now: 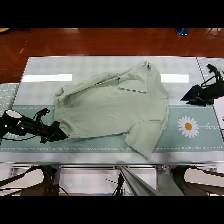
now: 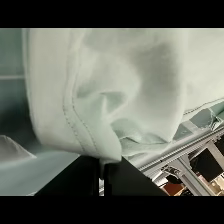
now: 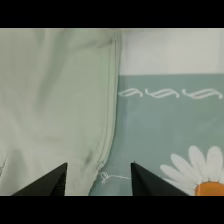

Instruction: Fold the shirts.

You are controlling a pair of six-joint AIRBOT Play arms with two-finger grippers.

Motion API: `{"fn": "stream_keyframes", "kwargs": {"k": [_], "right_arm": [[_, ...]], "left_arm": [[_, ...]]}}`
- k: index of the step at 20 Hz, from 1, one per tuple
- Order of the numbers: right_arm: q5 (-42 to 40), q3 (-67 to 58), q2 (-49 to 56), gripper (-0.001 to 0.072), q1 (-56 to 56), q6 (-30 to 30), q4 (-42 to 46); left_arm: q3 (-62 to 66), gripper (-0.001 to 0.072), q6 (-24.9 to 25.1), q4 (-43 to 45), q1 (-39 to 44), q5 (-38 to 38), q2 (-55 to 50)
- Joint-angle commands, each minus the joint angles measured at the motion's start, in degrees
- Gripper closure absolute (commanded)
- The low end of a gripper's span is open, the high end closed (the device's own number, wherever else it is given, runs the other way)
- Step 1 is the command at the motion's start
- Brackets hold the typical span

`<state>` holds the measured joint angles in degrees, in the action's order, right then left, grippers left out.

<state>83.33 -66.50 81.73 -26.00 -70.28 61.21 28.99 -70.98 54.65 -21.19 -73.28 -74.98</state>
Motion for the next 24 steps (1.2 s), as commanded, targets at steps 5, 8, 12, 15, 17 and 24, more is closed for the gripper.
{"fn": "stream_keyframes", "kwargs": {"k": [5,8,12,15,17,24], "right_arm": [[-12.4,24.3,-7.1,0.0217,-0.3,3.8,-7.9],[-16.9,28.2,-7.2,0.0217,0.5,3.7,-9.9],[-24.8,30.3,-7.1,0.0227,9.2,0.6,-9.9],[-31.3,30.2,-7.1,0.0487,16.3,-5.5,-10.1],[-28.8,28.0,-7.5,0.0681,17.6,-5.1,-11.2],[-19.6,-0.8,-28.6,0.0682,17.6,1.8,-12.9]], "left_arm": [[0.0,0.0674,4.0,-0.3,0.1,4.3,2.8],[0.0,0.0674,4.5,-0.3,0.2,4.3,4.7],[0.0,0.0674,4.5,-0.5,0.2,4.2,5.9],[0.5,0.0674,4.6,-0.7,0.1,4.2,6.0],[2.9,0.0674,4.5,-0.8,0.1,3.3,7.1],[33.2,0.0675,4.5,-19.0,0.2,1.3,25.8]]}}
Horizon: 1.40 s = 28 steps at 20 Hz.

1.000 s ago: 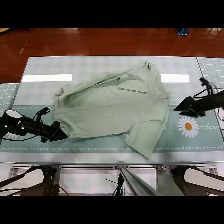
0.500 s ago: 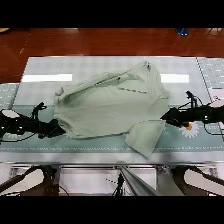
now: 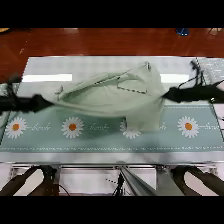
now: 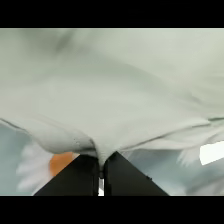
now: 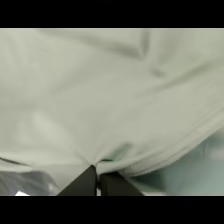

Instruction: Fold the shirts.

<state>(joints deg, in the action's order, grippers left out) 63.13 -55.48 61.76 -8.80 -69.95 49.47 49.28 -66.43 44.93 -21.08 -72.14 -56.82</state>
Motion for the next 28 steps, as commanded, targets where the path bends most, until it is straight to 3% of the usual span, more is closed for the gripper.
{"fn": "stream_keyframes", "kwargs": {"k": [1,3,5,7,10,13,17,22,28], "right_arm": [[-2.3,-17.5,-12.0,0.0682,0.4,1.1,-0.9],[-9.2,-28.3,-17.6,0.0682,0.4,-1.8,1.5],[-11.3,-38.2,-20.9,0.0683,0.4,-9.8,9.5],[-8.1,-46.4,-22.8,0.0683,0.4,-15.6,16.8],[0.0,-53.7,-25.4,0.0683,0.4,-19.3,21.8],[12.1,-57.2,-26.9,0.0683,0.4,-21.3,23.1],[25.7,-57.4,-29.1,0.0683,0.4,-22.0,27.1],[43.1,-56.9,-24.8,0.0684,0.4,-18.7,30.6],[43.1,-55.7,-3.9,0.0684,0.4,-16.3,29.5]], "left_arm": [[19.1,0.0675,0.0,-10.3,0.0,1.5,10.7],[31.7,0.0675,0.0,-9.9,0.0,6.2,16.7],[41.4,0.0676,-0.4,-5.3,0.0,9.8,21.3],[48.7,0.0675,-5.2,2.6,0.0,10.0,25.0],[54.7,0.0675,-11.0,11.4,0.0,7.6,29.9],[57.4,0.0675,-13.8,14.3,0.0,-1.7,32.2],[57.7,0.0675,-14.5,16.0,0.0,-18.3,32.2],[56.2,0.0676,-14.5,16.2,0.0,-30.9,27.4],[37.4,0.0676,-13.6,14.5,0.1,-28.9,16.7]]}}
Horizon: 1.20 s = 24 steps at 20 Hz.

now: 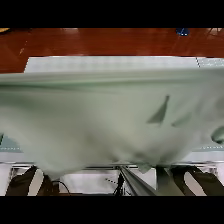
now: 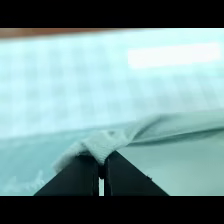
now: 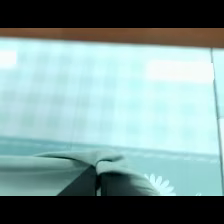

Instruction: Fold the shirts.

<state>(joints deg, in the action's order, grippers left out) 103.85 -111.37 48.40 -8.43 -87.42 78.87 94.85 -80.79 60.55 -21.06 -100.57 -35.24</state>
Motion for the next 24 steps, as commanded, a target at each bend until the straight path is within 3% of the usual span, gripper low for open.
{"fn": "stream_keyframes", "kwargs": {"k": [1,4,7,12,15,20,24], "right_arm": [[2.2,0.2,14.2,0.0683,0.0,1.2,-0.9],[-2.1,0.2,27.2,0.0683,0.1,2.4,-6.5],[-11.5,0.2,36.4,0.0683,0.1,2.6,-6.8],[-30.8,0.2,44.7,0.0683,0.1,1.8,-8.4],[-37.2,0.2,49.0,0.0683,0.1,1.2,-10.3],[-41.3,0.2,56.0,0.0682,0.1,1.0,-10.9],[-37.2,0.2,60.0,0.0682,0.3,1.3,-8.7]], "left_arm": [[-11.5,0.0676,1.0,-2.2,0.5,2.4,-7.2],[-17.0,0.0676,4.2,-3.4,4.4,15.1,-16.3],[-17.0,0.0676,6.9,-3.5,9.5,22.8,-27.1],[-17.0,0.0675,7.3,-3.5,12.5,41.4,-40.6],[-17.0,0.0675,7.3,-3.6,14.4,48.7,-46.4],[-17.0,0.0674,7.3,-3.6,17.7,56.9,-53.3],[-17.0,0.0674,7.3,-3.5,18.2,56.0,-57.0]]}}
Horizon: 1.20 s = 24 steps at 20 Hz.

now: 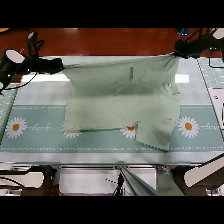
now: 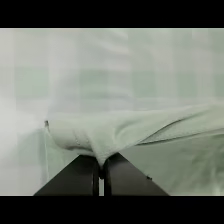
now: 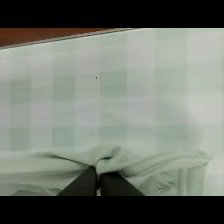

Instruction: Fold the shirts.

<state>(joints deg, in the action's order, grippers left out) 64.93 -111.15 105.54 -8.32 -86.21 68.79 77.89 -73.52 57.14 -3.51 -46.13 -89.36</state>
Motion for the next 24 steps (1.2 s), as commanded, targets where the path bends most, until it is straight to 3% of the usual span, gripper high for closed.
{"fn": "stream_keyframes", "kwargs": {"k": [1,4,9,13,14,15,16,17,18,21,24], "right_arm": [[3.3,0.0,3.2,0.0683,0.4,0.1,3.4],[6.5,0.0,2.7,0.0683,0.8,0.1,5.3],[18.6,0.0,0.5,0.0683,0.7,-0.2,8.5],[21.9,0.0,1.1,0.0681,0.8,-1.9,8.7],[22.0,0.0,1.2,0.0646,0.8,-1.9,8.5],[22.4,0.0,1.2,0.0525,0.8,-1.5,7.9],[24.0,-0.1,0.9,0.0429,0.8,0.2,7.1],[26.4,-0.1,0.4,0.0408,0.6,2.3,6.9],[30.3,-0.1,-0.6,0.0408,0.2,4.5,7.6],[41.9,0.0,-5.5,0.0408,-1.4,2.3,16.1],[41.8,3.5,-12.3,0.0408,-4.7,2.4,18.9]], "left_arm": [[0.0,0.0674,0.0,0.1,0.6,1.6,-3.1],[0.0,0.0674,0.0,0.3,0.4,-0.6,-3.0],[0.0,0.0675,-0.5,2.5,0.0,-17.6,-2.8],[0.0,0.0674,-5.4,2.9,0.0,-18.5,-3.5],[0.0,0.0665,-5.4,2.9,0.0,-19.1,-3.8],[0.0,0.0569,-5.3,2.9,-0.1,-19.5,-3.8],[0.4,0.0407,-5.2,2.9,-0.5,-20.8,-3.6],[1.6,0.0296,-5.0,3.0,-1.3,-23.6,-3.5],[3.4,0.0241,-4.9,3.1,-2.6,-28.1,-3.4],[6.4,0.0241,-3.9,3.6,-7.8,-41.2,-1.8],[-0.7,0.0241,-3.0,3.6,-12.7,-44.9,3.5]]}}
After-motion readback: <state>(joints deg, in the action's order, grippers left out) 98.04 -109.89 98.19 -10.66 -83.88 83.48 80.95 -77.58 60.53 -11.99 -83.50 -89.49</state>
